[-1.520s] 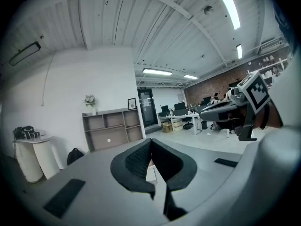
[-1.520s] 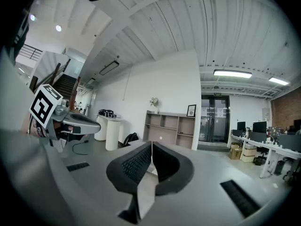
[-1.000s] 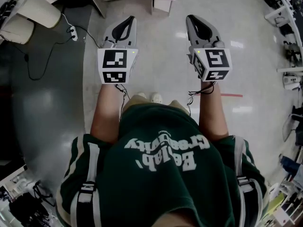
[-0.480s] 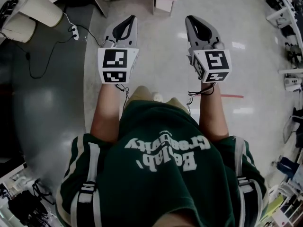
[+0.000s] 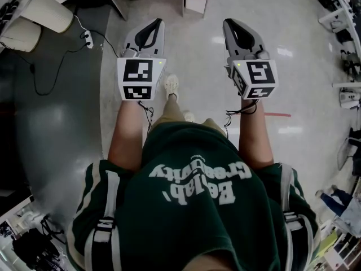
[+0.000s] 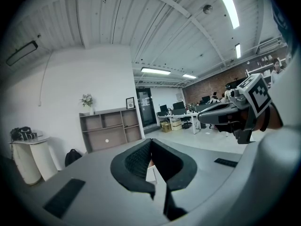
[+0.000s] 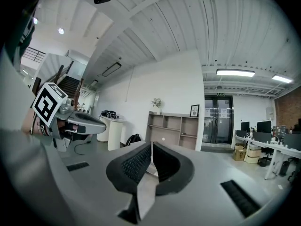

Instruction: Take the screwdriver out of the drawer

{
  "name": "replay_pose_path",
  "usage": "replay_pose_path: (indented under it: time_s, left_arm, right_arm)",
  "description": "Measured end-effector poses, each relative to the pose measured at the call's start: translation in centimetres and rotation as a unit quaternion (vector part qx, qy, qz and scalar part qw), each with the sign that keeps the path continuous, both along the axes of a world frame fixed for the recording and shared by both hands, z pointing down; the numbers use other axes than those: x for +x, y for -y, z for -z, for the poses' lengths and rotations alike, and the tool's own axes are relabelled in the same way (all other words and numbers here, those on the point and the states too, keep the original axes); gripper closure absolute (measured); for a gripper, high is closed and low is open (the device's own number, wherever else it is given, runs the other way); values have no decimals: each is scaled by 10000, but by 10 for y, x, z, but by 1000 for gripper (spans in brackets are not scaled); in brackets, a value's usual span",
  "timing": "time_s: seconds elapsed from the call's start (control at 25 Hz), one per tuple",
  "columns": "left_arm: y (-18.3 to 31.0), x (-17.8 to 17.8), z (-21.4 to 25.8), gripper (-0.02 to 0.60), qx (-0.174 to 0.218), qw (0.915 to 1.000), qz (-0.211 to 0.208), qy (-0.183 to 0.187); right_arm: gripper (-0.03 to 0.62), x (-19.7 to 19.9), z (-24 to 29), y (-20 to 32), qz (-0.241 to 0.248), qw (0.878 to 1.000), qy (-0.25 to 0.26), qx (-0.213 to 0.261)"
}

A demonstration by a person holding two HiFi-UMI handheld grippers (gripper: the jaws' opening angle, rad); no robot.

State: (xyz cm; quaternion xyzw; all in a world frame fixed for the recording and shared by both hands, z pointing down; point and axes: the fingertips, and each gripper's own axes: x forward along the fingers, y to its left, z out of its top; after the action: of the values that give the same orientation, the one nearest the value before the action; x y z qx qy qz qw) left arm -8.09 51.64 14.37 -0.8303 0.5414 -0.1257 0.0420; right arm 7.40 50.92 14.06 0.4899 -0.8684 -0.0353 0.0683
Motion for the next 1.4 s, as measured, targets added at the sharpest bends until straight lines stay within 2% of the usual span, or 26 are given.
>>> replay_pose_path:
  time_s: [0.24, 0.8, 1.08, 1.4]
  left_arm:
    - [54, -6, -4, 563, -43, 10000, -66, -18]
    - [235, -37, 4, 563, -92, 9995, -310, -43]
    - [308, -55, 1, 563, -119, 9987, -477, -109]
    - [369, -68, 3, 563, -111, 9977, -663, -127]
  right_arm:
    - [557, -5, -4, 50, -80, 10000, 10, -24]
    - [557, -39, 5, 224, -343, 9993, -58, -110]
    - [557, -59, -1, 288, -506, 9985, -132, -179]
    - [557, -76, 2, 344, -650, 9976, -146, -187]
